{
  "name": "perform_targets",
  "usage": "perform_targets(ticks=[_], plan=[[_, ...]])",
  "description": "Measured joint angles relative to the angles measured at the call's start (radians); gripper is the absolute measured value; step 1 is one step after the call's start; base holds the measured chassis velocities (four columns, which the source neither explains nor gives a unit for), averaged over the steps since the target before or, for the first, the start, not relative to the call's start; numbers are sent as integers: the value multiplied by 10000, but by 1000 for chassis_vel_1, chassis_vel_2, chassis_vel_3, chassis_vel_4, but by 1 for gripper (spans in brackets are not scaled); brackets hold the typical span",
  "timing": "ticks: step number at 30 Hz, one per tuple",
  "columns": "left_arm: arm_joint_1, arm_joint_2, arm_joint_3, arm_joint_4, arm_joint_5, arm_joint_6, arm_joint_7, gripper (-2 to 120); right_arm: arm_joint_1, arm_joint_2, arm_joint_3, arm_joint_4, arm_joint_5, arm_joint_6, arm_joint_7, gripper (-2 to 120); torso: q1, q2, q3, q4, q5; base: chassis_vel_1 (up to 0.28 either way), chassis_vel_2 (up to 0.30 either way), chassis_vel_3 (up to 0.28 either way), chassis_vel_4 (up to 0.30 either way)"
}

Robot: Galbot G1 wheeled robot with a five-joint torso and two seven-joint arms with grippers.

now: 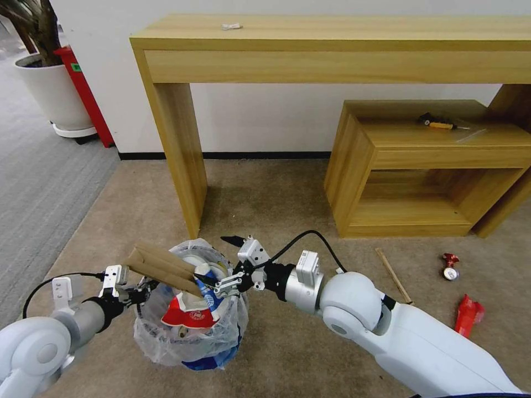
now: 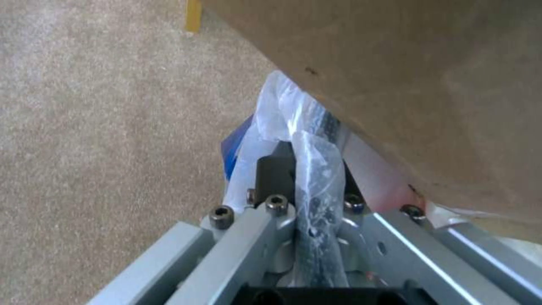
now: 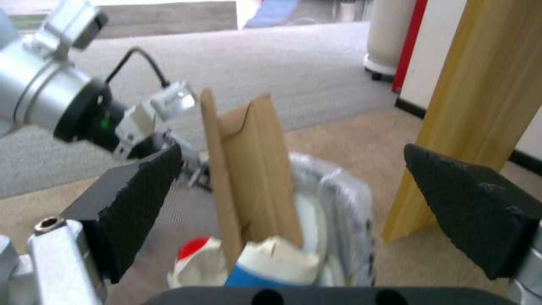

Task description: Pick up the trash bin and place the garbage on the floor into it.

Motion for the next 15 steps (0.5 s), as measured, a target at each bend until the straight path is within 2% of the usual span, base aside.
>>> perform_targets(ticks=[7, 11, 14, 15], plan=[[60, -187, -97, -3, 4, 0, 0, 0, -128, 82, 457, -81, 176, 1, 546, 100, 0, 0, 0, 1, 0, 0, 0, 0, 0], [160, -387, -178, -2, 65, 0, 0, 0, -744, -10, 1236, -460, 86, 179, 760, 100, 0, 0, 0, 1, -1, 0, 0, 0, 0], [342, -671, -318, -32, 344, 0, 123, 0, -1847, -71, 2717, -969, -313, 449, 853, 100, 0, 1, -1, 1, 0, 0, 0, 0, 0], [342, -671, -318, -32, 344, 0, 123, 0, -1847, -71, 2717, -969, -313, 449, 853, 100, 0, 1, -1, 1, 0, 0, 0, 0, 0]])
